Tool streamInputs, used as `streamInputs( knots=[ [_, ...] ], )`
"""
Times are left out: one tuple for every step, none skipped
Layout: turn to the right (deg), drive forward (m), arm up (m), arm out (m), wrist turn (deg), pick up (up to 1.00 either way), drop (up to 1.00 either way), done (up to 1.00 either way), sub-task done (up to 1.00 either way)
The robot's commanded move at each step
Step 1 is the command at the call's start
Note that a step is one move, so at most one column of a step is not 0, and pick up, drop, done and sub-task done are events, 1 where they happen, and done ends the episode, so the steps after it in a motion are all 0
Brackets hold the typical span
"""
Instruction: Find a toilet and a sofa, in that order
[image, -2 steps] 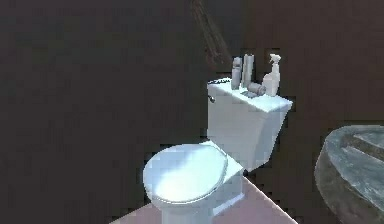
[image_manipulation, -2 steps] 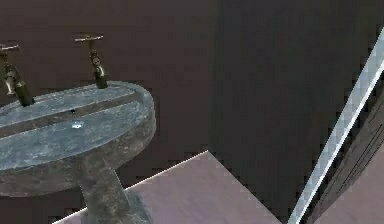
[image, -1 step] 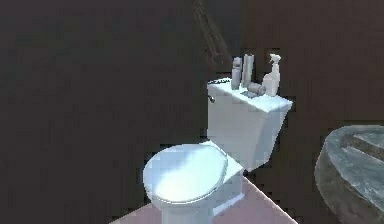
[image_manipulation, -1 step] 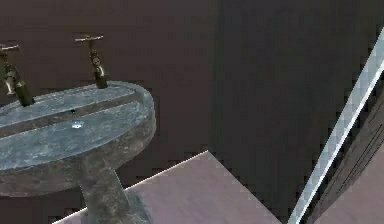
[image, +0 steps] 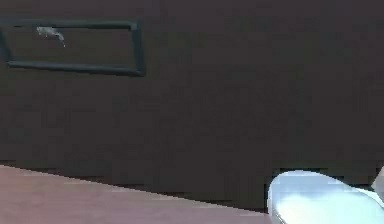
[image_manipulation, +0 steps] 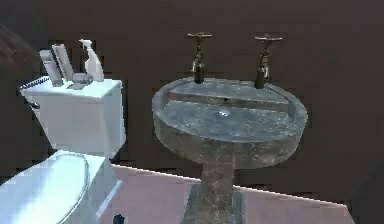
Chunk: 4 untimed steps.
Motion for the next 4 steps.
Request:
streamInputs(
  knots=[
    [-45.0,0.0,0.0,0.0,0.0,0.0,0.0,0.0,0.0],
    [-45.0,0.0,0.0,0.0,0.0,0.0,0.0,0.0,0.0],
    [-39.0,0.0,0.0,0.0,0.0,0.0,0.0,0.0,0.0],
    [0.0,0.95,0.0,0.0,0.0,0.0,0.0,0.0,0.0]
  ],
)
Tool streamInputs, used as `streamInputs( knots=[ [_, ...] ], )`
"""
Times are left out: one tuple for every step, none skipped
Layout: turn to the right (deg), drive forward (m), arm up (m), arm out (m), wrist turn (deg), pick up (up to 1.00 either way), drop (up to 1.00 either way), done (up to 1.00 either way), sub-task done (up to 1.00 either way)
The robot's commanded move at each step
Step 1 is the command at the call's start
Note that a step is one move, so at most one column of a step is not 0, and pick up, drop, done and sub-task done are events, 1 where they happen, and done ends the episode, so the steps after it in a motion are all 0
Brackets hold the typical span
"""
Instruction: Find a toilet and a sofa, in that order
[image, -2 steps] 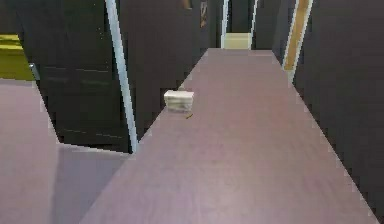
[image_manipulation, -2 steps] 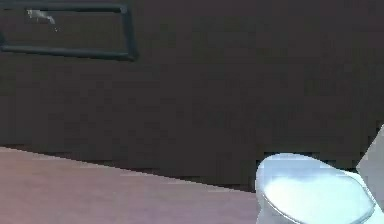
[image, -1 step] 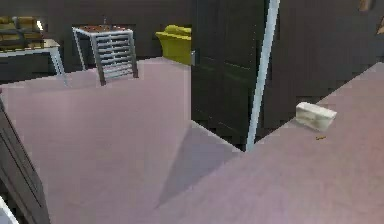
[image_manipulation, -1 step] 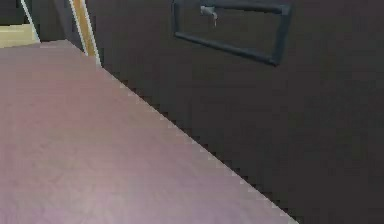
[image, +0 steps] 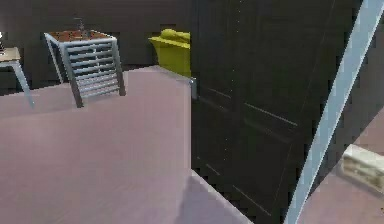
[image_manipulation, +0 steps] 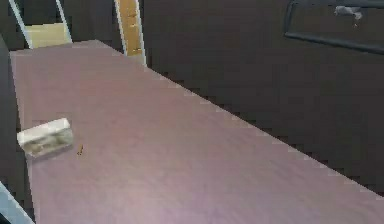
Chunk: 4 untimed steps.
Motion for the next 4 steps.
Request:
streamInputs(
  knots=[
    [-24.0,0.0,0.0,0.0,0.0,0.0,0.0,0.0,0.0],
    [0.0,1.0,0.0,0.0,0.0,0.0,0.0,0.0,0.0],
    [-6.0,0.0,0.0,0.0,0.0,0.0,0.0,0.0,0.0],
    [0.0,0.55,0.0,0.0,0.0,0.0,0.0,0.0,0.0]
  ],
)
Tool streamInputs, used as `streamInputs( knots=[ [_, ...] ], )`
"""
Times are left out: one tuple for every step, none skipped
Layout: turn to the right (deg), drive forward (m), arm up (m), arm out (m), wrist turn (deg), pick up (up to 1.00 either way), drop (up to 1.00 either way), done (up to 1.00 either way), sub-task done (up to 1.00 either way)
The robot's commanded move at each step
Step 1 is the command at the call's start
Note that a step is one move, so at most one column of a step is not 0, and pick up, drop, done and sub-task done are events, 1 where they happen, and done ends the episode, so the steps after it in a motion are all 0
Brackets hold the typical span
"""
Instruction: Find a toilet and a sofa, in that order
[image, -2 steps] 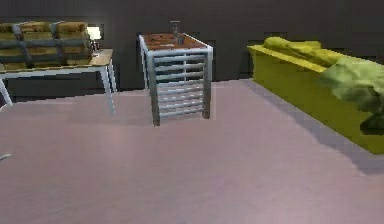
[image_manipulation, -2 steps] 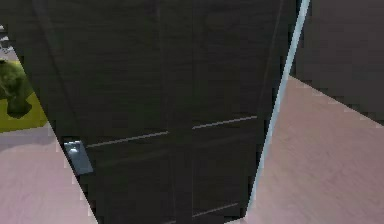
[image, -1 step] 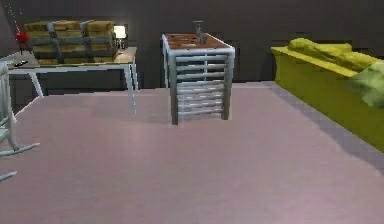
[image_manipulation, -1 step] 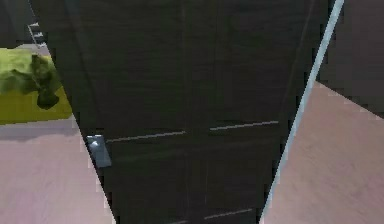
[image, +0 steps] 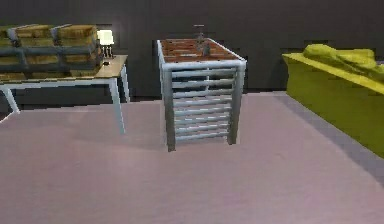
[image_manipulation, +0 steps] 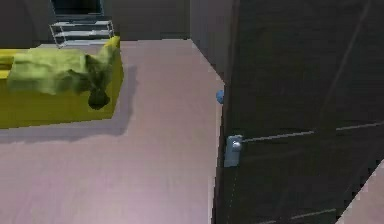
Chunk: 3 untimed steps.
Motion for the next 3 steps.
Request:
streamInputs(
  knots=[
    [30.0,0.0,0.0,0.0,0.0,0.0,0.0,0.0,0.0],
    [0.0,0.45,0.0,0.0,0.0,0.0,0.0,0.0,0.0],
    [45.0,0.0,0.0,0.0,0.0,0.0,0.0,0.0,0.0]
  ],
)
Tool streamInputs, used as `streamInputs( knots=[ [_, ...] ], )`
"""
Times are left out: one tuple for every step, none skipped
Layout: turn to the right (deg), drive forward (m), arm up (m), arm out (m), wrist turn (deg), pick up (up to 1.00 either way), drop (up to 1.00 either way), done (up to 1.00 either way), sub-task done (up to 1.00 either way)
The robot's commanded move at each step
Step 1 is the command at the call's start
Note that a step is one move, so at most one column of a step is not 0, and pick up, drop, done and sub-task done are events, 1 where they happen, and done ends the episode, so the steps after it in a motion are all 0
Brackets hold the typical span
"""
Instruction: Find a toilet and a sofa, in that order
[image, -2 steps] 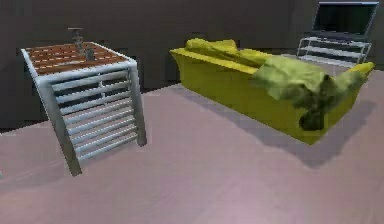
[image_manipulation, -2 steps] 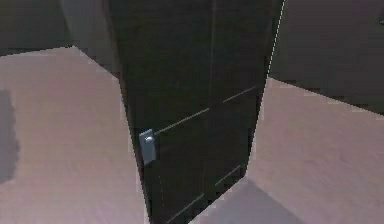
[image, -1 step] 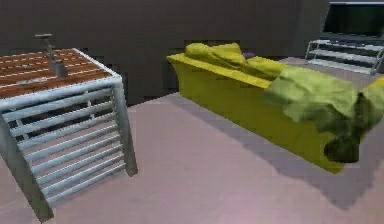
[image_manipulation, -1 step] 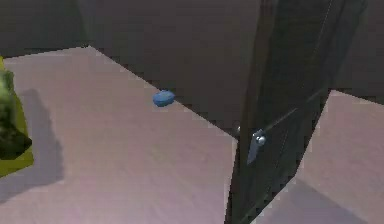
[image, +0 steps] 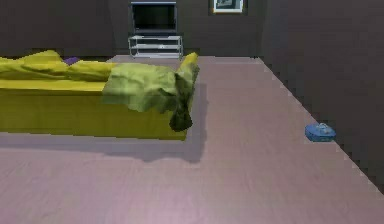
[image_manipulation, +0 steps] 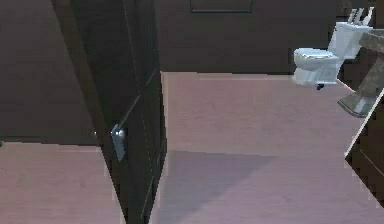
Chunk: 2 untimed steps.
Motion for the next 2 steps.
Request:
streamInputs(
  knots=[
    [6.0,0.0,0.0,0.0,0.0,0.0,0.0,0.0,0.0],
    [0.0,0.8,0.0,0.0,0.0,0.0,0.0,0.0,0.0]
  ],
)
